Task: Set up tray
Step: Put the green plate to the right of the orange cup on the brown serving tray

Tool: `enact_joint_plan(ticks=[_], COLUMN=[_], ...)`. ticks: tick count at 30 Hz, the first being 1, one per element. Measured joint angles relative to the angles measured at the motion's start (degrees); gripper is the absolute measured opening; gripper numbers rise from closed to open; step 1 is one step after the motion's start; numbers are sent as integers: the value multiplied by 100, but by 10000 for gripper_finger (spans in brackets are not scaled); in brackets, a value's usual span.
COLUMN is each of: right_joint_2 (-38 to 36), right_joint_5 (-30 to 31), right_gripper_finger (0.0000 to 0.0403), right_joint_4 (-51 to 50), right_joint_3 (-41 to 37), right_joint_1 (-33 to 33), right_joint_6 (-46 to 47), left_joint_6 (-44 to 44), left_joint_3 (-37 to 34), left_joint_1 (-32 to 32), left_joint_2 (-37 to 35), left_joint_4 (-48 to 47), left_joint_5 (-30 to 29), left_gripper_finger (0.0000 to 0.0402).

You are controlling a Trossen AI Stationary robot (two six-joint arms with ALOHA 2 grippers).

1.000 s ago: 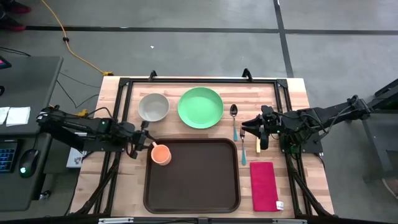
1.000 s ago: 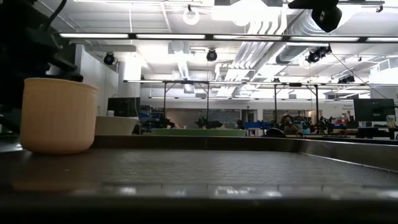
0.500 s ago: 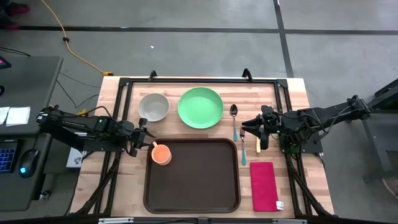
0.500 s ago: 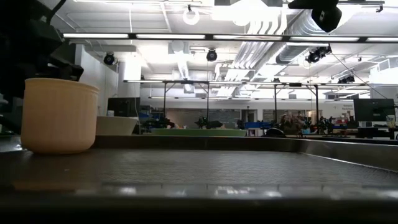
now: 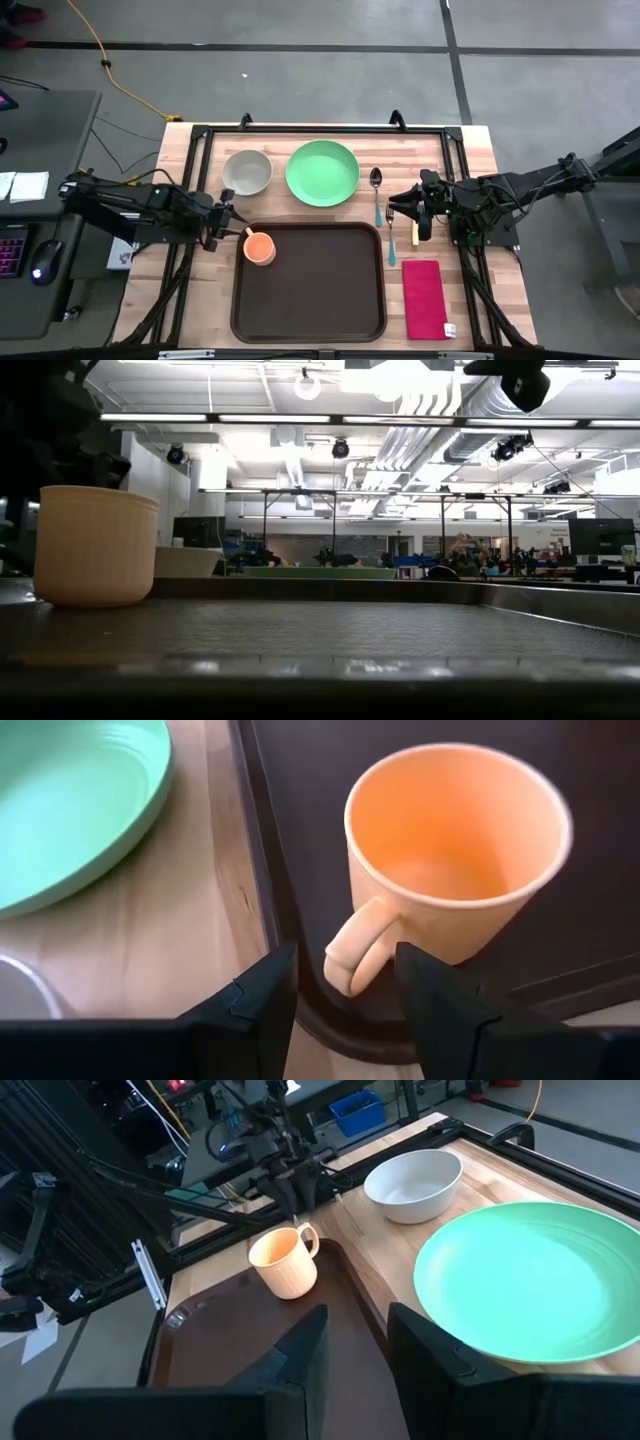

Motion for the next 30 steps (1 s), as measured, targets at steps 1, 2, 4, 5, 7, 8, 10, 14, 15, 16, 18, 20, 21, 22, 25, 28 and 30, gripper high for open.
enact_joint_plan(ticks=[1,2,4,5,7,8,10,14,15,16,18,20,21,22,25,28,30], right_joint_2=[0,0,-2,-3,-26,-53,-155,-440,-538,-651,-895,-1142,-1257,-1378,-1713,-2004,-2172], right_joint_5=[0,2,2,3,58,92,139,126,131,129,97,68,46,14,-61,-67,-70], right_gripper_finger=[83,83,83,83,83,83,83,83,83,83,83,83,83,83,83,83,83], right_joint_4=[-5,-17,-121,-173,-319,-432,-590,-633,-633,-590,-405,-177,-46,56,302,443,661], right_joint_3=[-2,-2,-2,-2,-2,-2,-4,-55,-122,-211,-472,-787,-935,-1071,-1480,-1857,-2090], right_joint_1=[-1,-1,-1,1,1,-1,1,0,0,1,0,0,-1,-1,1,0,0], right_joint_6=[0,0,0,1,56,106,196,114,99,98,105,105,105,107,181,329,298], left_joint_6=[13,19,21,23,27,27,27,40,40,38,38,38,38,40,67,172,220], left_joint_3=[115,209,320,352,371,371,371,371,371,371,371,371,371,371,371,371,371], left_joint_1=[-1,-1,-2,-2,1,-2,1,1,1,0,-2,0,0,-1,1,1,0], left_joint_2=[-1,-3,-5,-7,-27,-31,-31,-31,-31,-31,-31,-31,-31,-31,-42,-80,-139], left_joint_4=[-160,-268,-393,-412,-413,-418,-414,-376,-354,-344,-304,-219,-161,-86,218,560,758], left_joint_5=[-11,-52,-250,-332,-426,-453,-470,-516,-523,-531,-530,-530,-530,-530,-530,-530,-530], left_gripper_finger=[200,200,200,200,200,200,200,200,200,200,200,200,200,200,200,200,200])
